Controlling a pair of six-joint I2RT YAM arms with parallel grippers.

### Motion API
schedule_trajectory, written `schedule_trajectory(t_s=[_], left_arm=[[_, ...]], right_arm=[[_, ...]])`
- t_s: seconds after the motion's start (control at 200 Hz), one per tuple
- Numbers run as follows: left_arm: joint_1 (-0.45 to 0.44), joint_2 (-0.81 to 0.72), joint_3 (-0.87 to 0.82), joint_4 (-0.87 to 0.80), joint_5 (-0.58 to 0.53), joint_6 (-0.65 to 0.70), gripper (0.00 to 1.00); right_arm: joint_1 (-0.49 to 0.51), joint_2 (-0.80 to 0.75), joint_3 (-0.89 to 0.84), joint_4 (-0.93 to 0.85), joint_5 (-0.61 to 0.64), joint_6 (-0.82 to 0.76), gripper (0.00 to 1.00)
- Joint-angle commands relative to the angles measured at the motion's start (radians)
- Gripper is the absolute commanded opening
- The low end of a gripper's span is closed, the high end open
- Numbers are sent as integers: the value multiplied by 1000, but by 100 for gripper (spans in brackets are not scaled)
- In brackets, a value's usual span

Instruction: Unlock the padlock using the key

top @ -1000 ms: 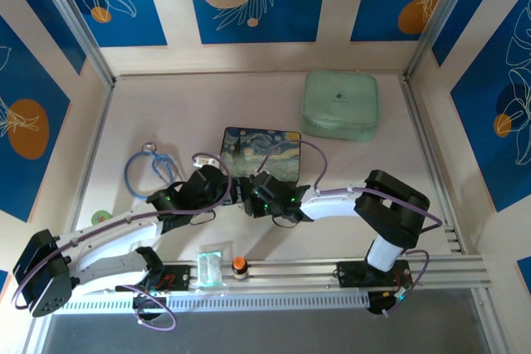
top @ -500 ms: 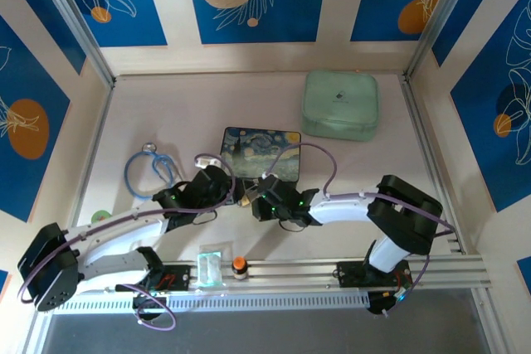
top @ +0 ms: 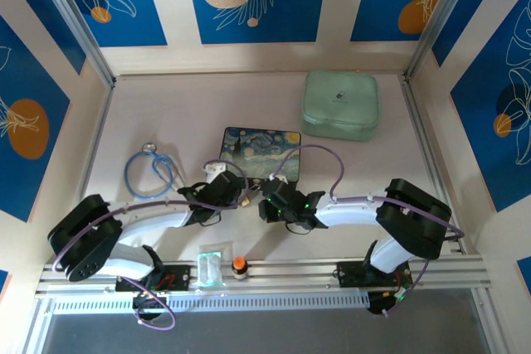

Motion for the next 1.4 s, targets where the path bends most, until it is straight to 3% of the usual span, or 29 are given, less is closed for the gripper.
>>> schedule_trajectory(t_s=[0.0,0.11,0.455,0.67,0.825,1.026,1.101,1.181,1.236,1.321,1.396], left_arm=[[-12,35,-8,49,-78,-51,37],[-18,74,-15,123,-54,-46,38],[-29,170,43,91,-64,-85,38],[-106,170,76,25,-87,-114,35],[-149,154,57,8,-25,-216,35],[-185,143,77,-55,-65,-254,35],[-184,134,87,-87,-89,-250,35],[-184,101,74,-99,-100,-255,35],[-184,65,59,-107,-110,-260,35],[-177,-6,35,-119,-133,-247,43],[-164,-76,17,-128,-144,-230,61]], right_arm=[[4,-23,-27,-12,23,36,27],[5,-34,-38,-13,37,42,28],[7,-65,-72,-16,75,59,29],[7,-62,-77,-5,69,58,29],[8,-55,-74,-2,80,60,29],[5,-48,-68,-4,84,83,32],[1,-57,-72,11,74,80,41],[-1,-77,-81,33,49,65,65],[-2,-91,-85,55,31,52,75],[-2,-85,-63,57,6,15,79],[-1,-58,-30,41,6,-17,77]])
